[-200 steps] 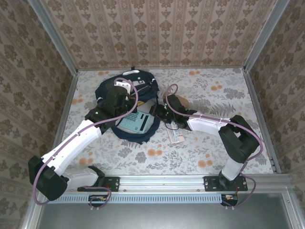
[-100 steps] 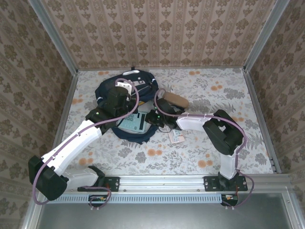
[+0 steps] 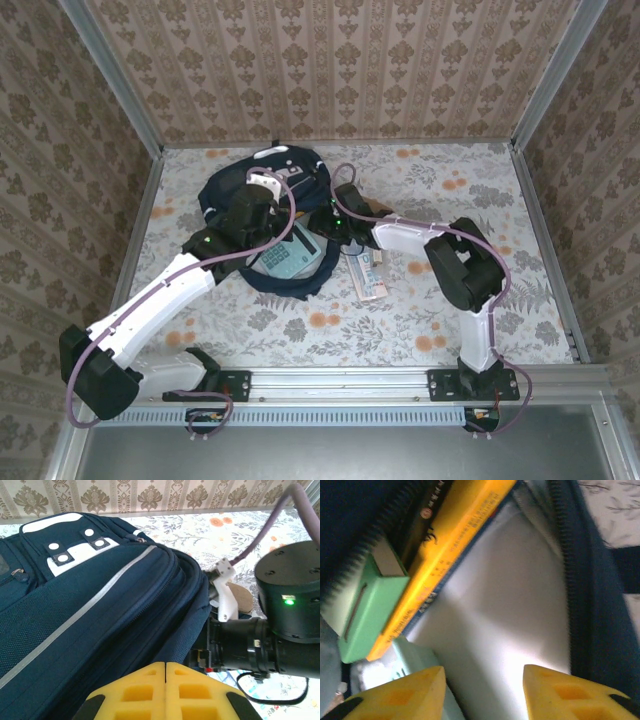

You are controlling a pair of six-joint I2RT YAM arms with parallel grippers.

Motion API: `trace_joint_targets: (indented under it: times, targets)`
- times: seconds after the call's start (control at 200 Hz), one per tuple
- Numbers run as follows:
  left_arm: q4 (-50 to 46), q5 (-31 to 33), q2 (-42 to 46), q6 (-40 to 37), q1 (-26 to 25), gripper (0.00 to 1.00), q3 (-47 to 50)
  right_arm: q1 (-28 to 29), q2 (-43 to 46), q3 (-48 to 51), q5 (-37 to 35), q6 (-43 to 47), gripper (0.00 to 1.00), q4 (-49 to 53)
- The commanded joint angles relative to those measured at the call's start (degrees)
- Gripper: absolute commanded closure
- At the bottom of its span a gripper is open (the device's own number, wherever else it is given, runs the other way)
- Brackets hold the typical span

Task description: Pack the student bag

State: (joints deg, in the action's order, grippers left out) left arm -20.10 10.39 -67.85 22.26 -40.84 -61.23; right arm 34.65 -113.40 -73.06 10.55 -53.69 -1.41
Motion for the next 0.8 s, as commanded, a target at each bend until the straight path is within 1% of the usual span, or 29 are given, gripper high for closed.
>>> trace_joint_targets:
  times: [0.0, 0.185, 0.25, 0.415, 0.455, 0.48, 0.54, 0.585, 0.665, 0.795]
  targets:
    - [2.57, 0.72, 1.76, -1.0, -0.42, 1.0, 0.1, 0.15, 7.19, 4.45, -0.61, 2.57, 0.49, 1.2]
    - [2.79, 1.61, 2.82, -1.67, -0.56, 1.0, 0.74, 0.15, 17.98, 13.64, -3.97, 5.93, 0.44, 3.78]
    - [3.28, 1.65, 3.37, -1.84, -0.64, 1.0, 1.19, 0.15, 21.41, 16.05, -6.82, 8.64, 0.43, 6.41]
    - [3.77, 1.44, 3.61, -2.04, -0.91, 1.0, 1.53, 0.16, 27.48, 20.8, -15.94, 15.12, 0.34, 12.54]
    - [3.9, 1.58, 3.6, -2.12, -0.85, 1.0, 1.58, 0.15, 28.18, 21.95, -18.09, 16.44, 0.33, 12.96]
    - [3.97, 1.56, 3.61, -2.11, -0.9, 1.0, 1.7, 0.17, 28.55, 22.54, -19.47, 17.07, 0.29, 13.17]
    - [4.04, 1.81, 3.61, -2.21, -0.96, 1.0, 1.81, 0.07, 28.92, 23.71, -21.87, 18.08, 0.25, 13.5]
    - [3.95, 1.95, 3.69, -2.2, -0.97, 1.0, 1.82, 0.02, 28.86, 24.17, -22.69, 18.98, 0.24, 13.45]
    - [3.93, 2.19, 3.78, -2.16, -0.85, 1.0, 1.84, 0.06, 27.95, 24.32, -24.28, 19.91, 0.17, 13.94]
    - [3.88, 2.4, 4.0, -2.14, -0.94, 1.0, 1.86, 0.02, 25.01, 23.83, -25.86, 20.63, 0.15, 14.75]
